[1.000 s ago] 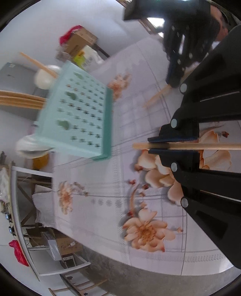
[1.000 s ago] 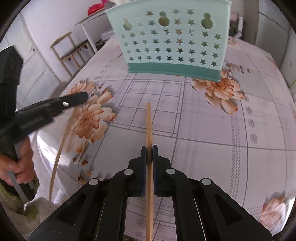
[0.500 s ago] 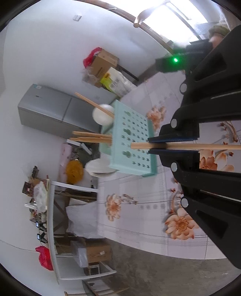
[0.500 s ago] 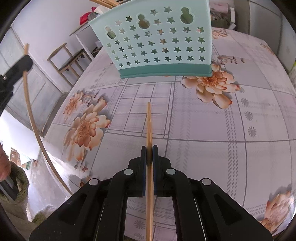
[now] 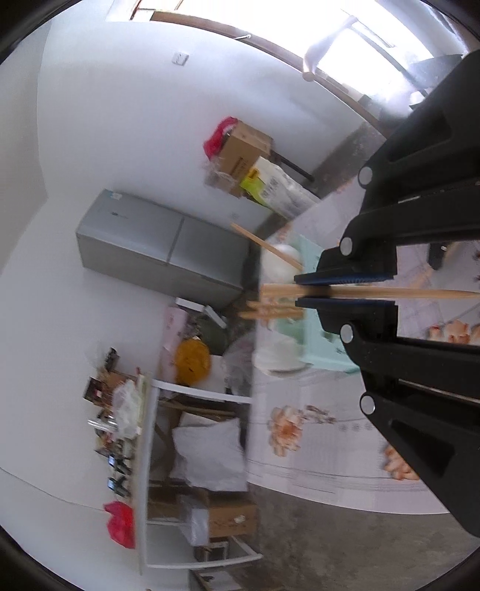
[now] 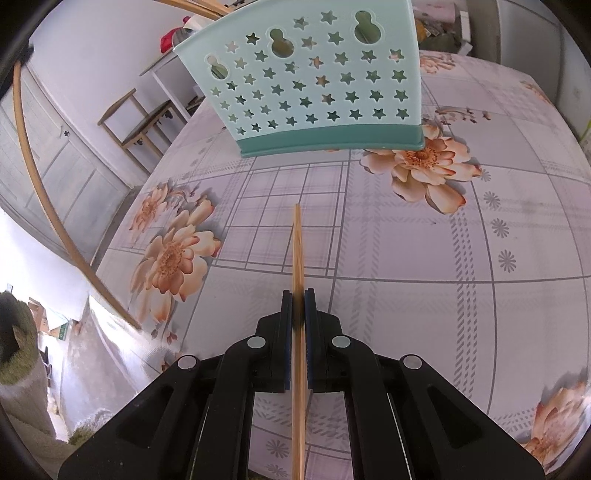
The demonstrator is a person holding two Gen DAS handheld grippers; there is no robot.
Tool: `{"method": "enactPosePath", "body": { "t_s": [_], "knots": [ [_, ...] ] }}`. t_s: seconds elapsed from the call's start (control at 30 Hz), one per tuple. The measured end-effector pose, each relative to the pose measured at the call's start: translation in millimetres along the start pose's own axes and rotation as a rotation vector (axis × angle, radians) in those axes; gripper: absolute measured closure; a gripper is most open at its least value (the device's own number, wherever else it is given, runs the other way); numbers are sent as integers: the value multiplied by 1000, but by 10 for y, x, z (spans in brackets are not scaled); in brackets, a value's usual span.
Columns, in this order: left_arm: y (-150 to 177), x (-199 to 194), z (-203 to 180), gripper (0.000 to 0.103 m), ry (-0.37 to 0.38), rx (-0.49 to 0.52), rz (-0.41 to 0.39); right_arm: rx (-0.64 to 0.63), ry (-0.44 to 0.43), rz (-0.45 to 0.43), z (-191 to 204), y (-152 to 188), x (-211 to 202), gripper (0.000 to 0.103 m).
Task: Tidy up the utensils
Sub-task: 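Lower the chopstick into the green holder and open the left gripper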
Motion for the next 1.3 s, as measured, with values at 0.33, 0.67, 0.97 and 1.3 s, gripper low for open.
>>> {"method": "enactPosePath", "body": {
  "t_s": [0.33, 0.67, 0.97, 1.3],
  "knots": [
    [-713, 9, -296, 97, 54, 44, -170, 2, -9, -1, 3, -5, 8, 99],
    [-1336, 150, -424, 97, 10, 115, -356, -1, -8, 1, 11, -12, 10, 99],
    [-1406, 852, -168, 97, -135, 108, -347, 1, -8, 0, 16, -10, 10, 99],
    [-994, 1316, 126, 97, -200, 41, -291, -1, -7, 0, 19, -8, 14, 99]
  ]
}}
Point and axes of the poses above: each gripper's, at about its wrist camera, not at the fingertips, and x roughly the way its jaws point, z to its left, y to its underside, the point moved 7 cm from there along x, roughly the way its jaws point, and after that the axes turned 1 degree about z, right-handed, at the moved point
